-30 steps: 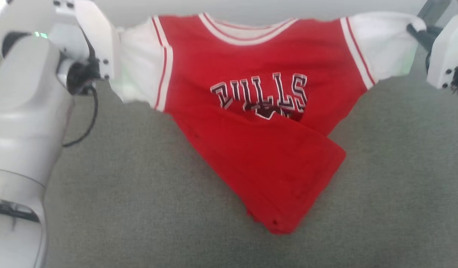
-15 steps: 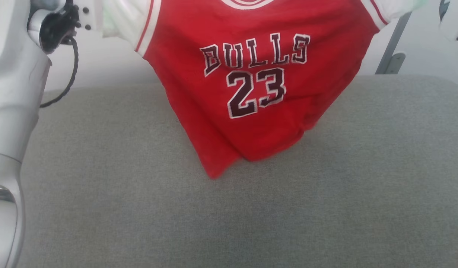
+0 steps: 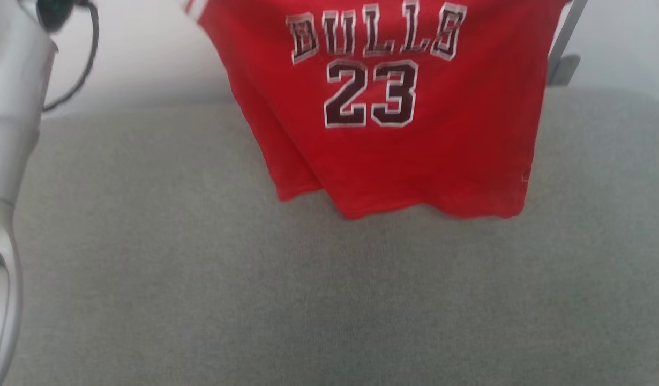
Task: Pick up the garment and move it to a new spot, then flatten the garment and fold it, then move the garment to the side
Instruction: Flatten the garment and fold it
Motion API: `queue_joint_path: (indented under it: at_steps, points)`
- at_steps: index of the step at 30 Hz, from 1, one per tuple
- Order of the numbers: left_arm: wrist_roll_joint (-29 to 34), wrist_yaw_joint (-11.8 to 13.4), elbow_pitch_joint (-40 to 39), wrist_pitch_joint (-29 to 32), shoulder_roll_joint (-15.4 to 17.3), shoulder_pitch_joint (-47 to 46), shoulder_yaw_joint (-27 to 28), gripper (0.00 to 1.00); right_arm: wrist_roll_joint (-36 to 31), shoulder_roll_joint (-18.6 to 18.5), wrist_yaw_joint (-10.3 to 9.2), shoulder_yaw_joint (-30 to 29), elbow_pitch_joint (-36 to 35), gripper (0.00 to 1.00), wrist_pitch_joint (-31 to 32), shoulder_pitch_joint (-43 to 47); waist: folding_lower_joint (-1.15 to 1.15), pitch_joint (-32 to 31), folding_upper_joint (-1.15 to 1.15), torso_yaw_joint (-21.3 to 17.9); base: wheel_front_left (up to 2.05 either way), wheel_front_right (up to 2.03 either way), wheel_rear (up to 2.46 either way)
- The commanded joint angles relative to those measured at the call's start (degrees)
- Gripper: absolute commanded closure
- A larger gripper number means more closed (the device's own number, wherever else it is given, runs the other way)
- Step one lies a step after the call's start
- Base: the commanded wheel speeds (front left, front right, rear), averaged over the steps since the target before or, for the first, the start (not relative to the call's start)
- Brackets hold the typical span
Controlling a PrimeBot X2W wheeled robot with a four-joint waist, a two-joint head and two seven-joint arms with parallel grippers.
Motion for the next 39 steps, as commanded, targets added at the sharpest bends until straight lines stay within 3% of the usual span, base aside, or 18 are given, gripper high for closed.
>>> queue_joint_path:
  at_steps: [1, 6, 14, 16, 20, 25, 31, 36, 39]
  points:
    - [0.29, 0.43, 0.14, -1.15, -0.27, -1.3, 0.29, 1.0, -0.78, 0.55, -0.02, -0.12, 0.68, 1.0, -1.05, -1.03, 0.0, 3.07, 0.0, -0.29, 0.0, 0.0, 0.0]
    - [3.06, 1.83, 0.94, -8.69, -0.73, -7.17, -0.11, 1.0, -5.91, 1.48, -0.02, -0.63, 5.33, 1.0, -7.28, -6.31, 0.0, 10.86, 0.0, -0.56, 0.0, 0.0, 0.0]
    - [7.91, 5.1, 2.88, -25.0, -1.69, -16.8, -0.15, 1.0, -20.36, 4.97, -0.02, -5.75, 16.73, 1.0, -25.43, -15.92, 0.0, 19.89, 0.0, -0.04, 0.0, 0.0, 0.0]
    - [9.25, 6.05, 3.67, -30.8, -2.15, -19.49, -0.05, 1.0, -26.65, 6.24, -0.02, -9.86, 18.0, 1.0, -27.19, -17.96, 0.0, 21.57, 0.0, 0.56, 0.0, 0.0, 0.0]
    - [10.11, 5.31, 3.0, -33.59, -2.87, -19.17, 0.08, 1.0, -33.56, 8.34, -0.01, -14.77, 14.18, 1.0, -27.21, -13.96, 0.0, 22.17, 0.0, 1.83, 0.0, 0.0, 0.0]
    - [9.57, 2.14, 4.29, -33.76, -3.36, -12.34, -1.08, 1.0, -34.32, 9.27, -0.05, -14.32, 15.29, 1.0, -27.21, -6.93, 0.0, 19.88, 0.0, 3.04, 0.0, 0.0, 0.0]
    - [5.04, 0.01, 7.05, -25.87, -4.44, 0.18, -4.75, 1.0, -25.03, 10.03, -0.04, -7.18, 18.36, 1.0, -26.15, 3.71, 0.0, 15.13, 0.0, 4.4, 0.0, 0.0, 0.0]
    - [-1.03, -0.11, 1.99, -17.74, -3.17, 10.36, -8.37, 1.0, -16.45, 7.09, -0.04, 0.05, 14.65, 1.0, -24.01, 11.08, 0.0, 11.92, 0.0, 5.06, 0.0, 0.0, 0.0]
    - [-5.89, -0.12, -3.24, -12.01, -0.12, 17.47, -9.83, 1.0, -10.35, 3.67, -0.04, 4.84, 9.37, 1.0, -21.52, 16.63, 0.0, 9.64, 0.0, 5.53, 0.0, 0.0, 0.0]
